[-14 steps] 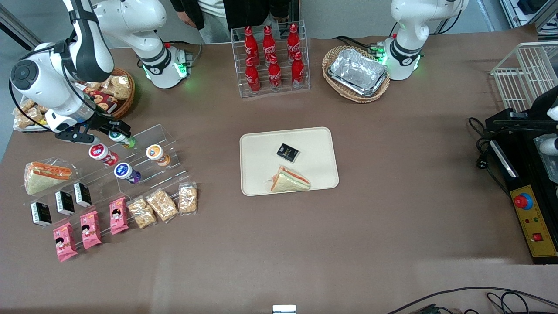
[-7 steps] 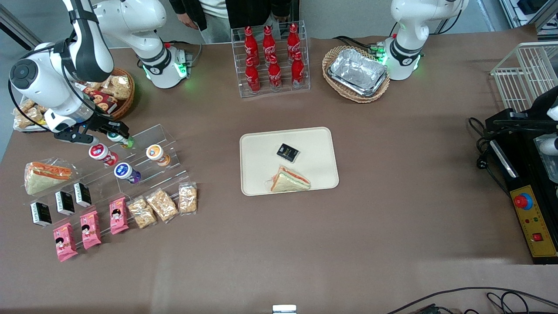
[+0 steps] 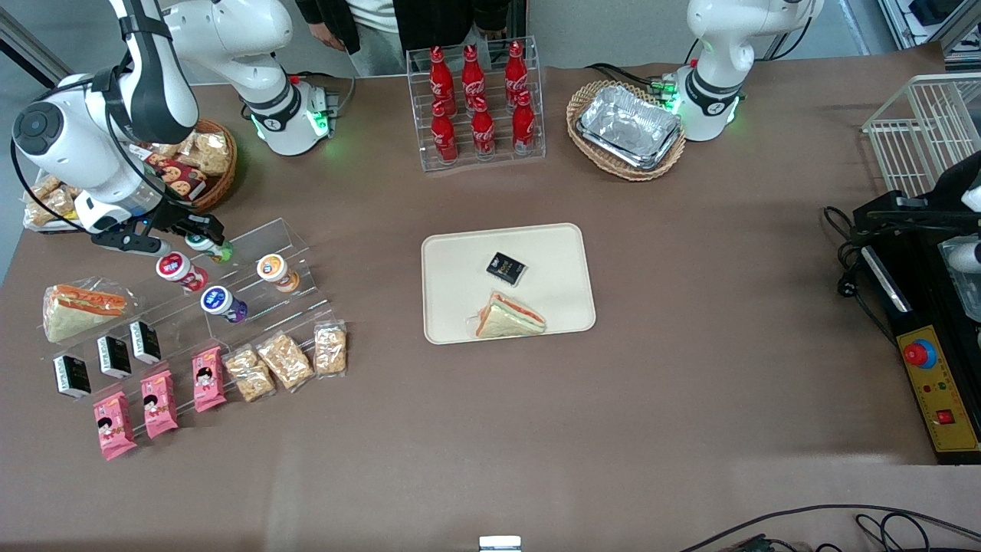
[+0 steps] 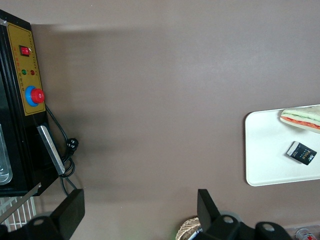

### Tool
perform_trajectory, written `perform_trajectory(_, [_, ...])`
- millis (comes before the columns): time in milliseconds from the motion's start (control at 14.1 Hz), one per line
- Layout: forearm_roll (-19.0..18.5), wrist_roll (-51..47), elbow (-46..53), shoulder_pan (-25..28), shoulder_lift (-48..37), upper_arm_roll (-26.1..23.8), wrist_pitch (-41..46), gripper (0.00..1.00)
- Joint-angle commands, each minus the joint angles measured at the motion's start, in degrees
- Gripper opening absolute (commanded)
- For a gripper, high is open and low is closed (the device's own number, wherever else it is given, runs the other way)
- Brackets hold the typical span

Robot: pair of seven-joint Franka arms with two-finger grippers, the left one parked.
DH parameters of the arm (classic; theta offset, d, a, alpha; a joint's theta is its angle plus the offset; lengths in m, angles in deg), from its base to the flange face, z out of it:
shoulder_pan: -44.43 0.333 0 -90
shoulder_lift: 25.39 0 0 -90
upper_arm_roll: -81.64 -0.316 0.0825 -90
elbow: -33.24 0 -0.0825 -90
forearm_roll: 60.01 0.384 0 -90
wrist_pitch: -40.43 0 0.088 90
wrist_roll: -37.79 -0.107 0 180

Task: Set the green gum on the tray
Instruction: 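Close the right gripper around the green-lidded gum bottle, then lift the green gum bottle and carry it over the cream tray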

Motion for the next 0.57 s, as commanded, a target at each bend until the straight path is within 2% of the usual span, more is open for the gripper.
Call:
perform_trajectory(0, [0.2, 0.4, 7.1, 0.4, 0.2, -0.5, 8.6, 0.28])
perform_trajectory(213, [-0.2, 0.4, 17.3, 1.9, 0.7, -1.6, 22.2, 0.28])
perform_trajectory(497, [0.4, -0.5, 23.2, 1.9, -0.2, -10.1, 29.0, 0.28])
